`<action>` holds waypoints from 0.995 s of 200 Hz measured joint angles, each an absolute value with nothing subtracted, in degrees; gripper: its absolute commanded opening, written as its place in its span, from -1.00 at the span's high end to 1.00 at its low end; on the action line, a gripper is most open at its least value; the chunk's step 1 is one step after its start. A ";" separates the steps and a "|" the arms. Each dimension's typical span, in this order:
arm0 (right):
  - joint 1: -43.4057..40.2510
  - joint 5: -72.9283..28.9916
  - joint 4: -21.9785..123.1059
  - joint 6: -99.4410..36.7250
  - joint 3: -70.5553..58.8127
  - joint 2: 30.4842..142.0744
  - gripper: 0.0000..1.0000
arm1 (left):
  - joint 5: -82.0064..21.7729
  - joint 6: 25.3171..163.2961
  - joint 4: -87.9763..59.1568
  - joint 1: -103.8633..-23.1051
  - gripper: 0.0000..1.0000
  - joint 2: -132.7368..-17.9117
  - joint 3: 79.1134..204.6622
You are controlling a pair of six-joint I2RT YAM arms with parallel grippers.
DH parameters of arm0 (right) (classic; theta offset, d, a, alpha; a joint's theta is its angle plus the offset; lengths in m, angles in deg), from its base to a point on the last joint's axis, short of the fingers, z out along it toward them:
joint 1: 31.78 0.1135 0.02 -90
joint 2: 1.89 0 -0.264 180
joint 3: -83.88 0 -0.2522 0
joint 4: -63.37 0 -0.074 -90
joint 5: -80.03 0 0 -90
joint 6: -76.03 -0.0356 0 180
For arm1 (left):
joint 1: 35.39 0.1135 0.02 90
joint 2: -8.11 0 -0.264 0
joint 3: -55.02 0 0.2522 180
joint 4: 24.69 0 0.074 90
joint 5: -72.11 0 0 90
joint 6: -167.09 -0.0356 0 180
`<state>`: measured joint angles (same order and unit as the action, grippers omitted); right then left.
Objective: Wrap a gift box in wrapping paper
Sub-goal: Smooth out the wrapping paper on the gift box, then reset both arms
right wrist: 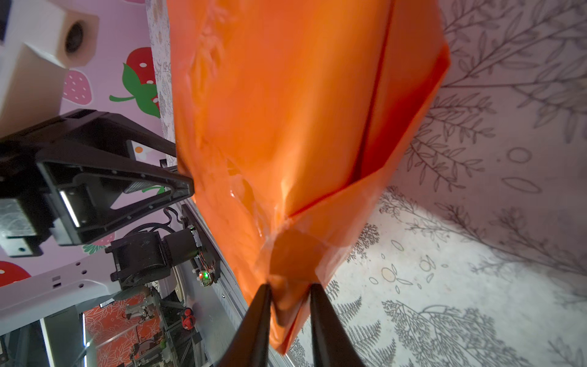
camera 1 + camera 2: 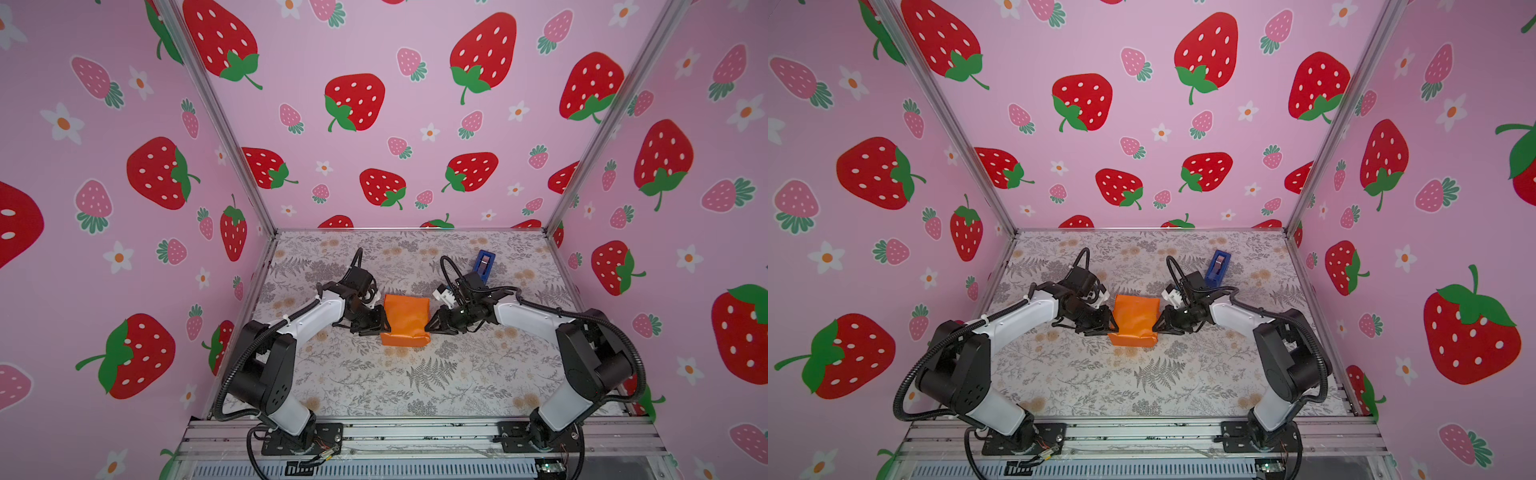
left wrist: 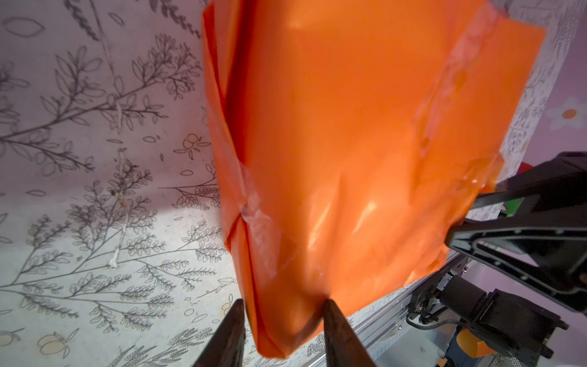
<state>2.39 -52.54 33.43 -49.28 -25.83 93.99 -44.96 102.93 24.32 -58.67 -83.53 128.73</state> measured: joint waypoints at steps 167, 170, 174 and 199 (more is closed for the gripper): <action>-25.41 -9.96 48.47 -36.19 -37.87 78.08 -0.99 | -8.98 96.79 8.34 -43.72 -0.96 -73.72 120.18; -25.36 -9.32 48.81 -35.84 -38.22 78.10 -0.99 | -8.33 96.77 8.10 -43.72 -0.95 -73.74 119.90; -25.34 -7.79 51.20 -34.49 -39.64 78.06 -0.99 | -6.99 95.79 6.68 -43.70 -0.94 -73.76 119.15; -25.28 0.34 74.26 -26.33 -54.64 76.90 -0.99 | -0.26 89.34 -5.58 -43.61 -0.95 -74.20 113.78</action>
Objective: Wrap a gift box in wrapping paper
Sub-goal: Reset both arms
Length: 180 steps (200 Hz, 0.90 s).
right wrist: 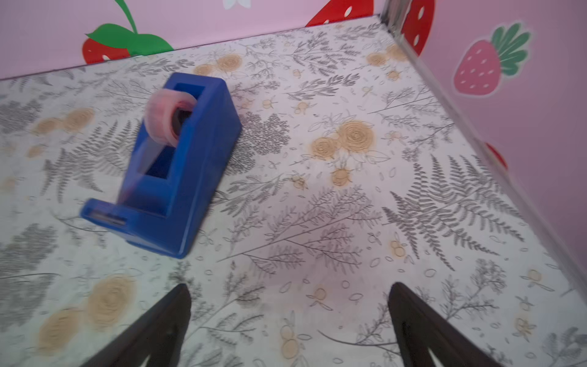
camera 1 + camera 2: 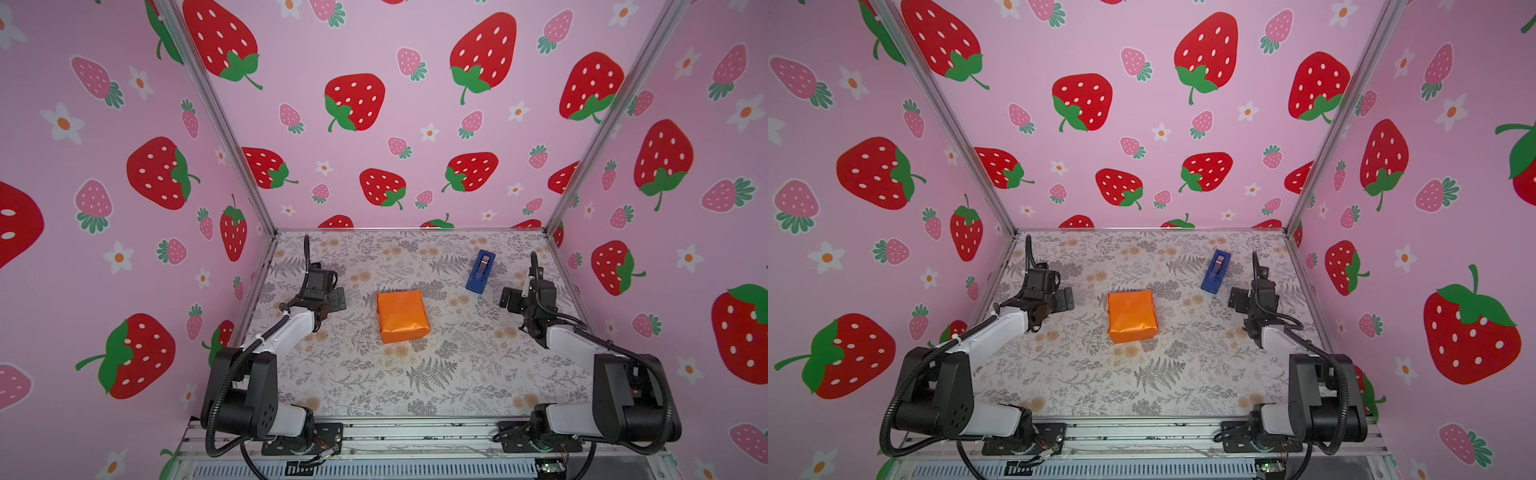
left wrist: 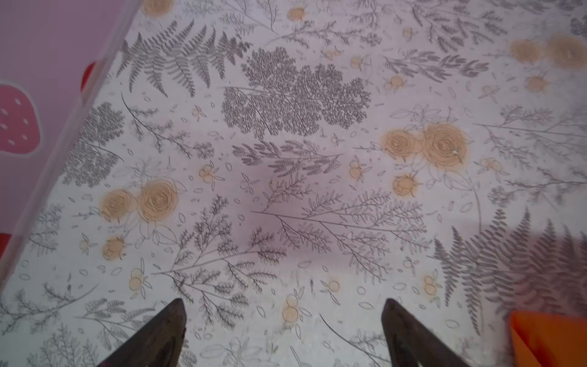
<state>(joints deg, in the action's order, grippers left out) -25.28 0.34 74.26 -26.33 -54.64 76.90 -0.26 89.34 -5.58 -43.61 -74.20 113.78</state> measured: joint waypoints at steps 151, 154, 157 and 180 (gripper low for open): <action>-25.67 -1.92 119.19 -16.17 -67.60 88.70 -0.99 | -11.14 78.39 -52.36 -36.77 -0.98 -80.49 94.43; -25.69 -1.92 119.22 -16.15 -67.60 88.70 -0.99 | -11.17 78.39 -52.55 -36.77 -0.98 -80.49 94.43; -25.67 -1.92 119.22 -16.10 -67.60 88.70 -0.99 | -11.17 78.39 -52.71 -36.77 -0.99 -80.49 94.43; -25.67 -1.94 119.26 -15.84 -67.60 88.70 -0.99 | -11.34 78.39 -53.25 -36.77 -0.99 -80.49 94.43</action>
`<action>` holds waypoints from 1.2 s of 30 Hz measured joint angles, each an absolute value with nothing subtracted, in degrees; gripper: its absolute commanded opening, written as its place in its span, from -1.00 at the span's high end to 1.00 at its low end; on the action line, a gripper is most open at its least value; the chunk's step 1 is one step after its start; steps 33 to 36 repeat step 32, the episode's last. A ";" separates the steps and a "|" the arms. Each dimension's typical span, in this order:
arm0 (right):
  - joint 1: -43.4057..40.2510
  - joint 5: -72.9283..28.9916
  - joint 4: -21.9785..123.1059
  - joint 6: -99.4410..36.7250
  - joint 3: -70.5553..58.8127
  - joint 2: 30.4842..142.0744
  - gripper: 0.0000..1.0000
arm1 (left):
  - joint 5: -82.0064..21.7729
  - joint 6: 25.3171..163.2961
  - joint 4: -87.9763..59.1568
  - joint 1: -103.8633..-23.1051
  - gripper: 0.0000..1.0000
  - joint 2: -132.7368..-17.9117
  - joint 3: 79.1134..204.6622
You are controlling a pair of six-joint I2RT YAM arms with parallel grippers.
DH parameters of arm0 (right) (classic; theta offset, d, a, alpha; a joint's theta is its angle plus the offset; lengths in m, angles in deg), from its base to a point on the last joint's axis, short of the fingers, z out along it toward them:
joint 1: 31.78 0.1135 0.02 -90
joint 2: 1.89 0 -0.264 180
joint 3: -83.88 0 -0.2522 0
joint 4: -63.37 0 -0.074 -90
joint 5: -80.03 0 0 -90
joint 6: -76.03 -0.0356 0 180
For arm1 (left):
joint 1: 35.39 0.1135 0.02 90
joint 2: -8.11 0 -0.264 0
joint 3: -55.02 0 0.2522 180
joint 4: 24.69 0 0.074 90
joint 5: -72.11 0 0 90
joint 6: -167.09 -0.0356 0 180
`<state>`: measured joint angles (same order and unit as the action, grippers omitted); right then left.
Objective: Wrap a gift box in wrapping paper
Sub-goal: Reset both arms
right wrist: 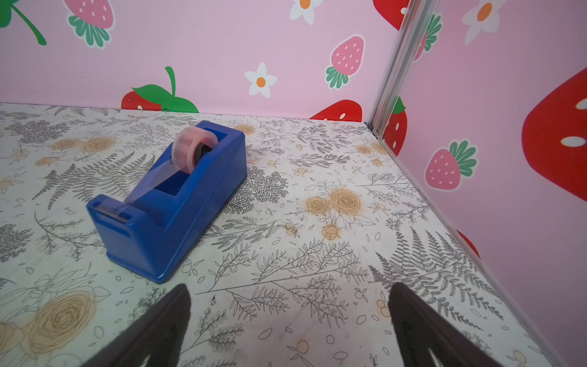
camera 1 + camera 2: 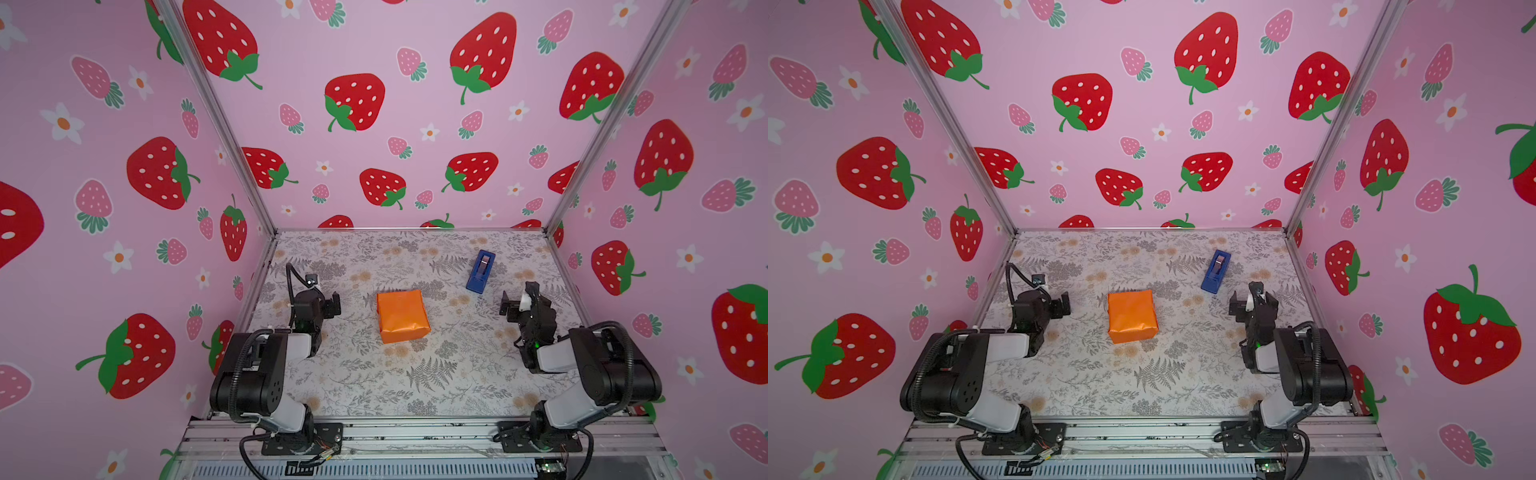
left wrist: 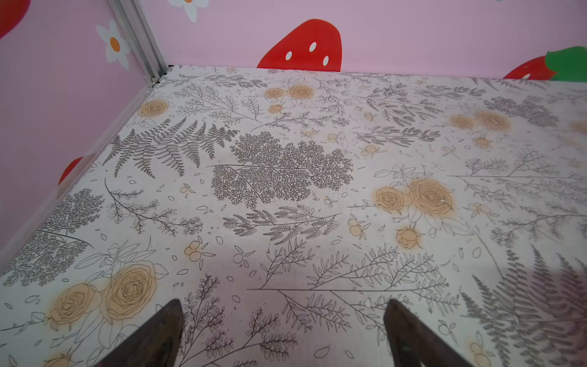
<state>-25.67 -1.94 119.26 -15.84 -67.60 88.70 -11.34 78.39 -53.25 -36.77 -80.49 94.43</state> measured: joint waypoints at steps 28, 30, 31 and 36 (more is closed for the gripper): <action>-25.67 -1.92 119.41 -15.69 -67.60 88.70 -0.99 | -17.02 78.85 -53.14 -34.35 -0.99 -80.49 94.43; -25.67 -1.92 119.41 -15.69 -67.58 88.70 -0.99 | -17.02 78.85 -53.14 -34.37 -0.99 -80.49 94.43; -25.67 -1.92 119.41 -15.67 -67.58 88.70 -0.99 | -17.02 78.85 -53.14 -34.37 -0.99 -80.49 94.43; -25.67 -1.92 119.41 -15.65 -67.58 88.70 -0.99 | -17.02 78.85 -53.14 -34.37 -0.98 -80.49 94.43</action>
